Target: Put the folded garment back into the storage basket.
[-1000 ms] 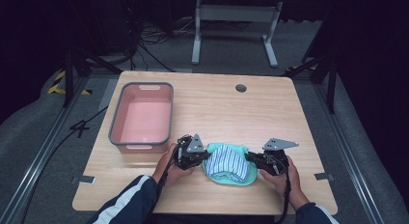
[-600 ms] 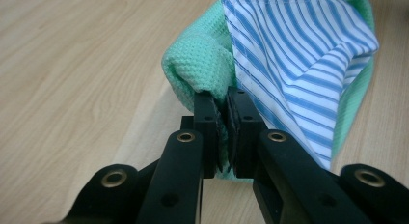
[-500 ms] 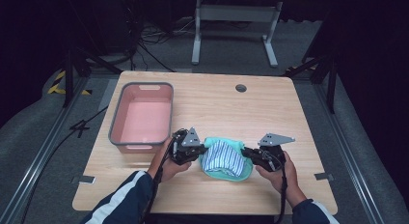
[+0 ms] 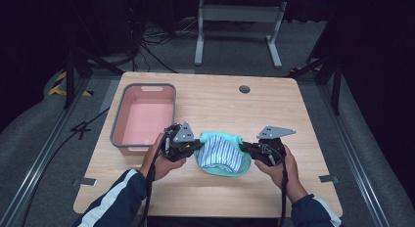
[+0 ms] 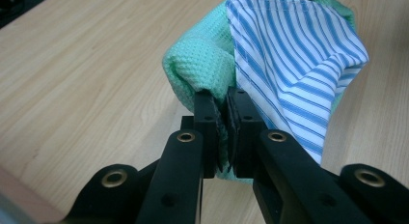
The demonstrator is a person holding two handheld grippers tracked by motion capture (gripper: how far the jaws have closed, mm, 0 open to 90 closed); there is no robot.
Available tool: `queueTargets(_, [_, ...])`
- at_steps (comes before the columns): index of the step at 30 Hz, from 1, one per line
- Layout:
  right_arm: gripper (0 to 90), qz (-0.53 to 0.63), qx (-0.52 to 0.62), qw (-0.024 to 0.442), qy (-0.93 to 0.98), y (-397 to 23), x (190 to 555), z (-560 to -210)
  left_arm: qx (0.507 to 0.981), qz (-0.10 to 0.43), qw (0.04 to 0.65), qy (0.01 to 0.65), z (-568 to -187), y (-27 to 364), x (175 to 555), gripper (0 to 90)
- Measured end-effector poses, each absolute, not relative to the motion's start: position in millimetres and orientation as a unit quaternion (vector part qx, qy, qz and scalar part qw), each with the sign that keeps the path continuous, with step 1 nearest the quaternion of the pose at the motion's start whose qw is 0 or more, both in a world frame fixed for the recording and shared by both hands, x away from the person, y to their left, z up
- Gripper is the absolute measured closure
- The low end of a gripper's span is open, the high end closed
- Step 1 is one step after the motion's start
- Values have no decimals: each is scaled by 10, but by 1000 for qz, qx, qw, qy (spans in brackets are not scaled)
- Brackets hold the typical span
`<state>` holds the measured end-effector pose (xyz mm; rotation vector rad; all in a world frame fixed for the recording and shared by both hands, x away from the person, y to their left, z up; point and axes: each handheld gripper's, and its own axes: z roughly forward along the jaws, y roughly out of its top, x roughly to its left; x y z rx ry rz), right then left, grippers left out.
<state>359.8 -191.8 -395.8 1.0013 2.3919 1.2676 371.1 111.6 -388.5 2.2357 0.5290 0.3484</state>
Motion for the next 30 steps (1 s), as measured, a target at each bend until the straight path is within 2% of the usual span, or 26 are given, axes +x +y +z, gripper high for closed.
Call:
queueTargets(13, [873,452,318,143,821,-1666,3695,-3523,871,169,406,220,-3562,1360,3742,842])
queueTargets(24, [873,461,306,143,821,-1404,3831,-3349,860,185,410,241,-3425,1623,3755,842])
queueTargets(30, [873,464,290,148,824,-1181,3885,-3228,847,198,419,259,-3231,1881,3726,841])
